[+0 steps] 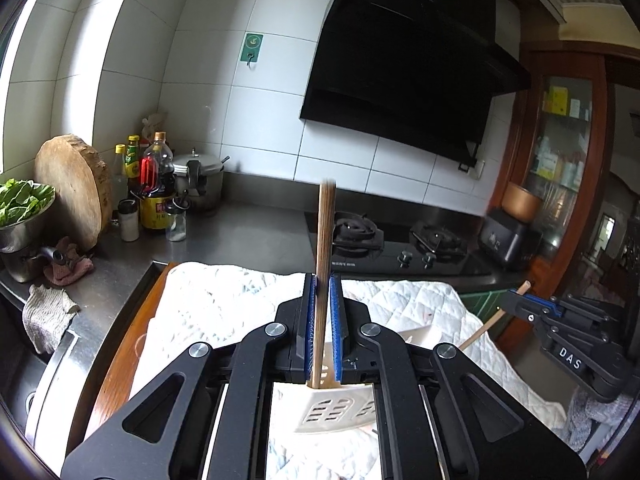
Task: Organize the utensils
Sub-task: 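Open the left tool above the holder while the right tool also opens, releasing chopsticks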
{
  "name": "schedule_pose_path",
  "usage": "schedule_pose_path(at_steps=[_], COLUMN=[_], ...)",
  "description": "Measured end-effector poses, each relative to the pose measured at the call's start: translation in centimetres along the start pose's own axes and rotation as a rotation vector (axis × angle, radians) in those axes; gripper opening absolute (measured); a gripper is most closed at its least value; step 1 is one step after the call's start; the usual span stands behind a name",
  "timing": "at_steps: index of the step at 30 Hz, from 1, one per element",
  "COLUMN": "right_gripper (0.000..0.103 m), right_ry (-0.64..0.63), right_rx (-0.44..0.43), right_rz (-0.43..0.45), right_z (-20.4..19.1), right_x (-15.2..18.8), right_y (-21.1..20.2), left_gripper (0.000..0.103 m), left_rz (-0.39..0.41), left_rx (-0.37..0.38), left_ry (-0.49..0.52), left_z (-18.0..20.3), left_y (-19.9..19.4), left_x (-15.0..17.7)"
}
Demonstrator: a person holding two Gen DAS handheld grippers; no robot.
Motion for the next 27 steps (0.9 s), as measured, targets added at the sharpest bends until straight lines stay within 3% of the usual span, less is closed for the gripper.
schedule_pose_path(at_steps=[7,13,19,27], right_gripper=[0.015,0.021,0.022,0.022], right_ry=[-0.007,-0.001,0.011,0.034], right_rx=[0.003,-0.020,-0.057,-0.097], right_rz=[0.022,0.052,0.061,0.020], right_z=[0.1,0.0,-0.5,-1.4], right_x=[-0.3,0.1,2.1,7.1], right_y=[-1.5,-5.4,-9.9,-14.8], left_gripper=[0.016,0.021,0.033,0.035], left_rz=[-0.002,0.010,0.011,-0.036], left_rx=[-0.005,-0.003,0.001,0.002], left_ry=[0.007,0.026,0.064,0.059], left_z=[0.3,0.8,1.7,1.6], left_y=[-1.0,-4.0,-8.0,-13.0], left_x=[-0.3,-0.6,0.2,3.5])
Point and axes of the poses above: each gripper's, at about its wrist camera, not at the fingertips, and y roughly the way its jaws point, z to its right, x to its underside, the point moved 1 cm from there along y, roughly the way its jaws point, and after that the axes turned 13 degrees about z, right-handed, at the moved point
